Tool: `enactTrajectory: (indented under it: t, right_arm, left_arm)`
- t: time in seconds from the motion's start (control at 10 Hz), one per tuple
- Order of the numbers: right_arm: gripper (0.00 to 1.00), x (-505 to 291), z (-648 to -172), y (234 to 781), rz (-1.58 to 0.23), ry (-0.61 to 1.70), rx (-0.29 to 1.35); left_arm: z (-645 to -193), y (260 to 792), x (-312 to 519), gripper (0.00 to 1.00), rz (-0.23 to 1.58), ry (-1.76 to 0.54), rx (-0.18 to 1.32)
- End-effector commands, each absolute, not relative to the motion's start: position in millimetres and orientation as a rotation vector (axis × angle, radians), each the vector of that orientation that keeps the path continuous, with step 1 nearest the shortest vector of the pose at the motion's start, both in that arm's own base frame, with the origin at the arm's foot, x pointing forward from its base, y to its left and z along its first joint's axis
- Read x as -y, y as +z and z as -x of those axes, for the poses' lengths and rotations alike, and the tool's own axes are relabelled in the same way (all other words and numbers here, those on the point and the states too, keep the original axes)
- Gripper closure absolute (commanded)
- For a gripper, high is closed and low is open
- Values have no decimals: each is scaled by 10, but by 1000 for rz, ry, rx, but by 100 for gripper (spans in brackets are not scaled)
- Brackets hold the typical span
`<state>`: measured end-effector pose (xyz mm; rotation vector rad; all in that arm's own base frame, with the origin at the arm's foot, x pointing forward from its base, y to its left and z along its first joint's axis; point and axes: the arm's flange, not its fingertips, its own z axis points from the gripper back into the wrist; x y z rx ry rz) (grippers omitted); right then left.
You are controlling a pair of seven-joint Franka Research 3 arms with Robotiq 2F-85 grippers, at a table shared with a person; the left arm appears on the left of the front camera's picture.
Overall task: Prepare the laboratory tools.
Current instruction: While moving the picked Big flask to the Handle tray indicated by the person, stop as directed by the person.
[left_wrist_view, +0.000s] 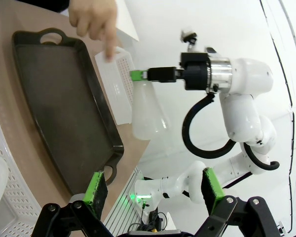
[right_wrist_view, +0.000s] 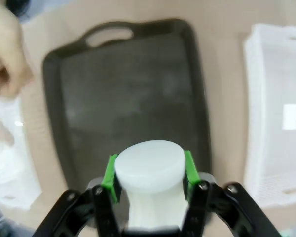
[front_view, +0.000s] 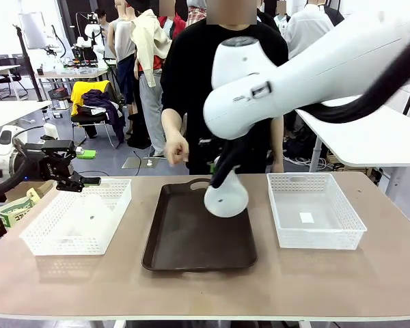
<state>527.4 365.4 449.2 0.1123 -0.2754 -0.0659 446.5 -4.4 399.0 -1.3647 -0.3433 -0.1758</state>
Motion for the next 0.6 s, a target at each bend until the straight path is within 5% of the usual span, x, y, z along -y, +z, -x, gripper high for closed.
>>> enactTrajectory:
  t: [0.0,0.5]
  right_arm:
    - [100,-3928,-5536,4417,-103,-7,267]
    - [100,-4088,-5644,4023,-106,4,204]
  left_arm:
    - [-4456,4009,26,0,1364,-180,345]
    - [-4456,4009,26,0,1364,-180,345]
